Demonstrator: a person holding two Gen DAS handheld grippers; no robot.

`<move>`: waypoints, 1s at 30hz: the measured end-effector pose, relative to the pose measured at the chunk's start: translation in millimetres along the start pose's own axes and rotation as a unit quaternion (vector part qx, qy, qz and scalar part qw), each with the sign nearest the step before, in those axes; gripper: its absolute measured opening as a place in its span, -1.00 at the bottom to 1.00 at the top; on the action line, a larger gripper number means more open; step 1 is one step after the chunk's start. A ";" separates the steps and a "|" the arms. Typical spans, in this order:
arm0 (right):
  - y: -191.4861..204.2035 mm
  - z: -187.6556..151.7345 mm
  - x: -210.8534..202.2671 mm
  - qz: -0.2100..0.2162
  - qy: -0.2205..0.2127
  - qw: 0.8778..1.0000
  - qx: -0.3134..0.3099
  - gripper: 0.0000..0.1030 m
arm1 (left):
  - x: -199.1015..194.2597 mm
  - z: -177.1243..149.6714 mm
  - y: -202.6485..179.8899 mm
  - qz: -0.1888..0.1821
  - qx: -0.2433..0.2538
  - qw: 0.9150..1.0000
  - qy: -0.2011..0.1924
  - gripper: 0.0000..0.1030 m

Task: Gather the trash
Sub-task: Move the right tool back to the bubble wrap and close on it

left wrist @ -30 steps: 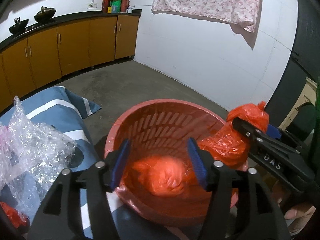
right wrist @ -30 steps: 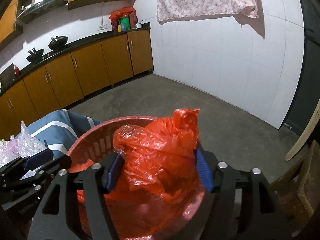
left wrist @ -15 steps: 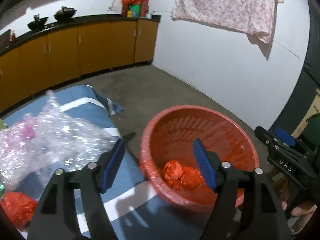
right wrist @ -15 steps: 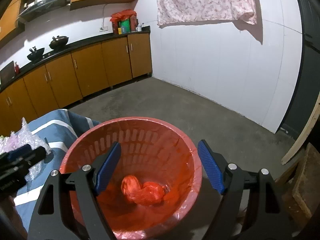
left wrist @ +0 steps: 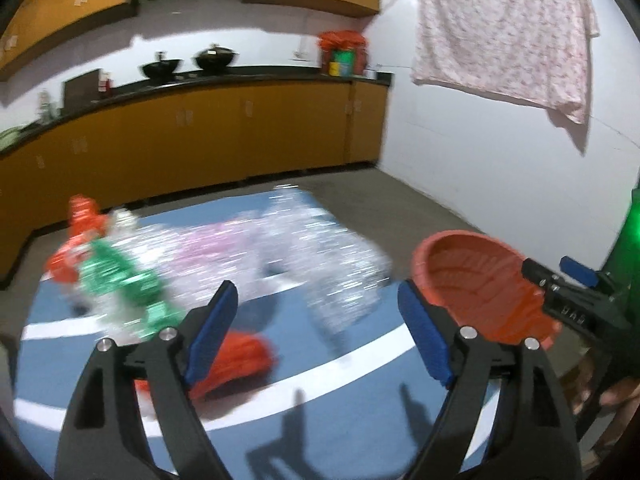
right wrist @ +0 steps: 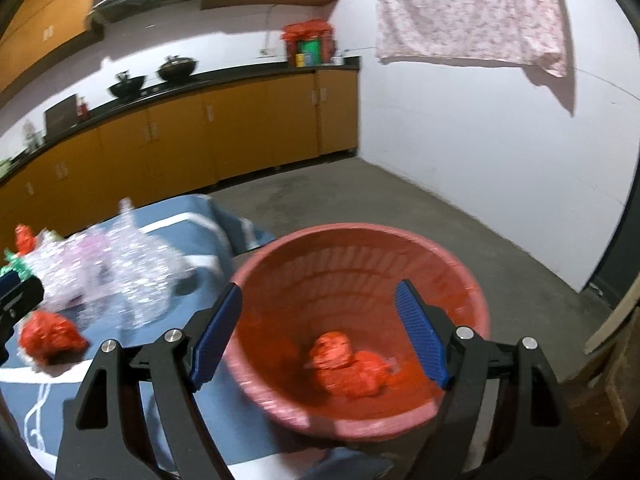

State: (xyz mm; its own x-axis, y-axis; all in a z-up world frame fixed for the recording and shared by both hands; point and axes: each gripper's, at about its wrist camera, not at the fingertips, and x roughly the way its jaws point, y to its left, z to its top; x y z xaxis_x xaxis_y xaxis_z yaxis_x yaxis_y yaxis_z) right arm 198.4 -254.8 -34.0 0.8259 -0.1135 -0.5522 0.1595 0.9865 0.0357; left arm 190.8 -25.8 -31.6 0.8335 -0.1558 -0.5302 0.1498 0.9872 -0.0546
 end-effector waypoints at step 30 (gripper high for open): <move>167.8 -16.7 66.0 0.102 0.088 0.987 -0.092 -0.87 | -24.6 -41.9 121.0 0.083 -0.080 0.993 0.016 0.57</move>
State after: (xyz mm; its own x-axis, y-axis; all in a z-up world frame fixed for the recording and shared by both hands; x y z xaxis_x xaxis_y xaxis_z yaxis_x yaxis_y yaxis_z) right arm 270.6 -94.8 -78.4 0.7213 0.0966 -0.6858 -0.1147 0.9932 0.0192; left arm 166.2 98.9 -60.6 0.8221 0.0086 -0.5693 -0.0772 0.9924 -0.0964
